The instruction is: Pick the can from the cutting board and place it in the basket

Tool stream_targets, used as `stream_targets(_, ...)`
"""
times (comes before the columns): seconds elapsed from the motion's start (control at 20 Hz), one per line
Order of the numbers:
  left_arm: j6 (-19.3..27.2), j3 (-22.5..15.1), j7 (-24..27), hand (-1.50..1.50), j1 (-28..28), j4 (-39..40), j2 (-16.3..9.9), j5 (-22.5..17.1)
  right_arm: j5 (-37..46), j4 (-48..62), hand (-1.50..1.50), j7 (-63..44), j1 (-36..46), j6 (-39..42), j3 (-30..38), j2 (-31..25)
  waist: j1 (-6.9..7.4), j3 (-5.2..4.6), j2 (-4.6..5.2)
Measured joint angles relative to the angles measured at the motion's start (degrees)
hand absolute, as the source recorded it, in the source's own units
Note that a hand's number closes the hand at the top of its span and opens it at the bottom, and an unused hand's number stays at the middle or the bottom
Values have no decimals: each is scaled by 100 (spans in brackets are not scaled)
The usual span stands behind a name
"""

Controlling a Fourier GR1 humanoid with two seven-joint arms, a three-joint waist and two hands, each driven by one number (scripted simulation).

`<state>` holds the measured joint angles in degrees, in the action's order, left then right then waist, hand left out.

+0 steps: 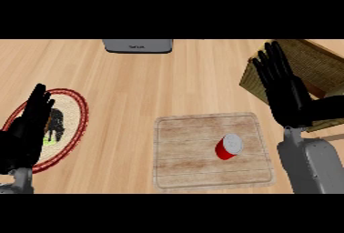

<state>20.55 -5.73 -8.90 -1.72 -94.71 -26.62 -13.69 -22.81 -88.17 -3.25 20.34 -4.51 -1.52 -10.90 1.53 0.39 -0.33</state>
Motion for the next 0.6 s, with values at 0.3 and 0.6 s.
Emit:
stream_targets(0.3,-351,-383,-252,0,397,568,231,-127,-403,102,150,-22,683,1160,-615,185,19,-31,82)
stream_targets(0.6,-743,-697,-480,0,722,1092,334,-262,283,-469,-150,299,622,2211,-2296,460,-42,-46,47)
